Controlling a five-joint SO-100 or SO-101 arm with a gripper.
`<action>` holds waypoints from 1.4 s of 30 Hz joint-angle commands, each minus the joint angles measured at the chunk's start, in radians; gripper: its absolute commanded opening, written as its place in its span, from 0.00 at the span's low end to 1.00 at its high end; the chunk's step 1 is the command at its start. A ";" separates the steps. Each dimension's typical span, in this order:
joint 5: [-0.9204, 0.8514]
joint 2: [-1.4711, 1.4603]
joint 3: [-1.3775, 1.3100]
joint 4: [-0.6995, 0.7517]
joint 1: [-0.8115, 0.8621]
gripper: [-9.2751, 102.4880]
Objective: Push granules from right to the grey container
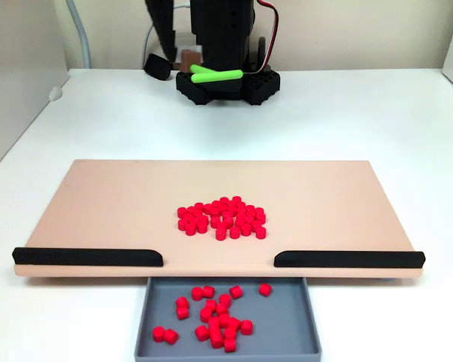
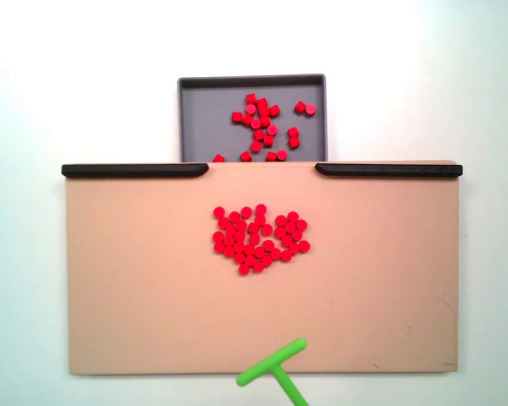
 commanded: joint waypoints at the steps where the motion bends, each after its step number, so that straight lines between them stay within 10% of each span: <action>1: -0.433 -0.063 -0.040 -0.005 0.103 0.08; 17: -1.256 -0.525 -0.431 -0.005 0.225 0.08; 42: -1.496 -0.804 -0.540 -0.135 0.186 0.08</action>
